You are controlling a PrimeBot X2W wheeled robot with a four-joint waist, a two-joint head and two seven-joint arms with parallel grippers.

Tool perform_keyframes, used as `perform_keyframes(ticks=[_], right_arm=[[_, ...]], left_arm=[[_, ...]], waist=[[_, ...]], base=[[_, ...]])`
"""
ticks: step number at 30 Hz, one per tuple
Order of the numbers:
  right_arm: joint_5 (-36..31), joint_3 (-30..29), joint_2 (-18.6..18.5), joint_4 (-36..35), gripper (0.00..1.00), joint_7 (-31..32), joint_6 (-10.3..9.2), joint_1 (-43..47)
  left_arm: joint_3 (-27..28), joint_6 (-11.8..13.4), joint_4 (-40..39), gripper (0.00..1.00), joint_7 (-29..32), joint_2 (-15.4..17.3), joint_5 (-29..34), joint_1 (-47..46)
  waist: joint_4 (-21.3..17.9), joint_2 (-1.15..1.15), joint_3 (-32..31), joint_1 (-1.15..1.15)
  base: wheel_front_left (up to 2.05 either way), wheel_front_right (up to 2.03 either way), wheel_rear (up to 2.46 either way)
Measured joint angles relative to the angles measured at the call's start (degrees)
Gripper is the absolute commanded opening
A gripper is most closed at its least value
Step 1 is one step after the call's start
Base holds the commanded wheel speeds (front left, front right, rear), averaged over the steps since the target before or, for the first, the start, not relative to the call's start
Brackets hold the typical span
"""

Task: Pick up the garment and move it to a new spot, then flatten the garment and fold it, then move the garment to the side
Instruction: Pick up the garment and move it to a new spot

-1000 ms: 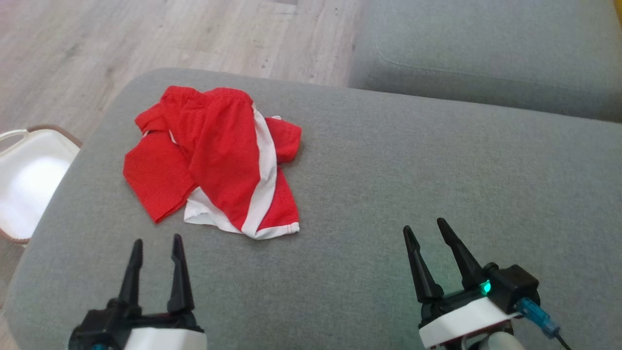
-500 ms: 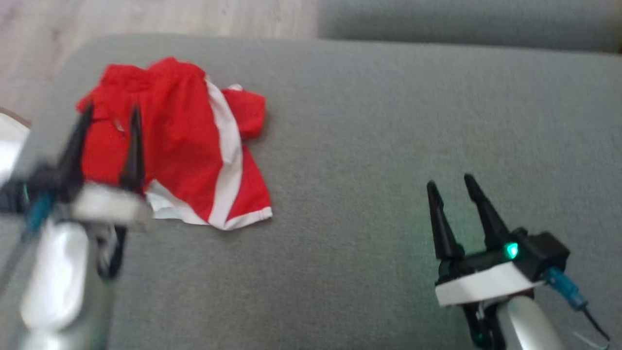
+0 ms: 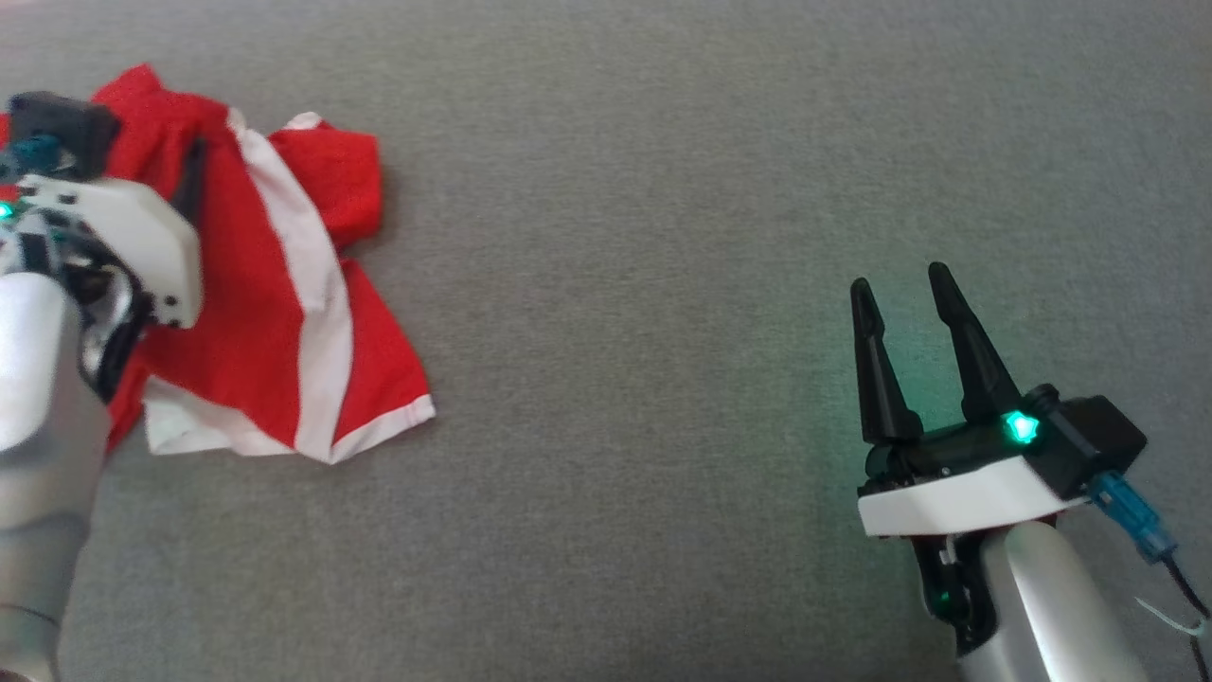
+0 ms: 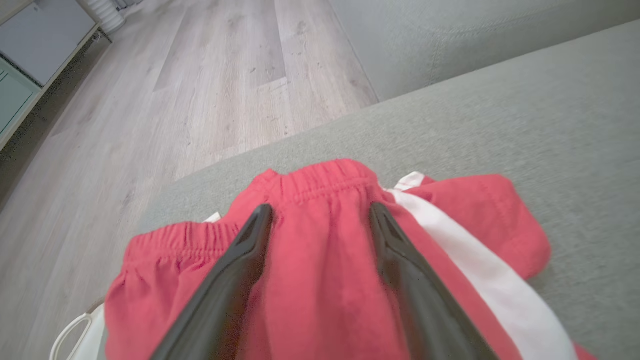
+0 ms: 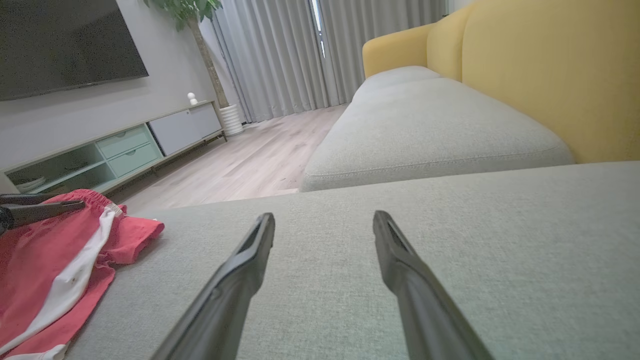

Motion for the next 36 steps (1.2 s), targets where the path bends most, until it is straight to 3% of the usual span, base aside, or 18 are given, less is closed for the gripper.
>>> perform_keyframes(ticks=[4,5,6,13,22,29,36], right_arm=[[0.5,0.0,0.0,0.0,1.00,0.0,0.00,0.0],[0.6,0.0,0.0,0.0,1.00,0.0,0.00,0.0],[0.8,0.0,0.0,0.0,1.00,0.0,0.00,0.0],[0.9,0.1,0.0,0.4,1.00,0.0,0.00,-0.3],[1.5,0.4,0.0,1.9,1.00,0.0,0.00,0.4],[2.0,0.5,0.0,2.4,1.00,0.0,0.00,1.2],[2.5,0.9,0.0,2.5,1.00,0.0,0.00,2.1]], left_arm=[[0.0,0.0,3.6,1.00,-0.1,0.6,0.0,-1.2],[-0.1,0.0,4.2,0.25,-0.3,0.5,0.0,-1.3],[-0.1,0.0,4.7,0.00,-0.9,0.4,-0.2,-1.4],[0.5,0.6,4.4,0.00,-12.2,-0.2,-0.4,-3.5],[2.0,2.1,-4.4,0.00,-23.2,-1.0,-1.5,-4.5],[1.7,2.0,-16.8,0.00,-24.6,-2.8,-3.7,-2.0],[0.2,3.1,-25.1,0.00,-21.3,-3.6,-4.6,2.8]], waist=[[-1.6,0.00,1.0,-0.01],[-1.8,0.00,1.1,-0.01],[-2.0,0.00,1.1,-0.01],[-2.0,0.00,-0.3,-0.02],[-1.6,0.00,-5.5,-0.03],[-1.4,0.00,-9.3,-0.03],[-2.7,0.00,-10.4,-0.03]], base=[[0.00,0.00,0.00],[0.00,0.00,0.00],[0.00,0.00,0.00],[0.00,0.00,0.00],[0.00,0.00,0.00],[0.00,0.00,0.00],[0.00,0.00,0.00]])
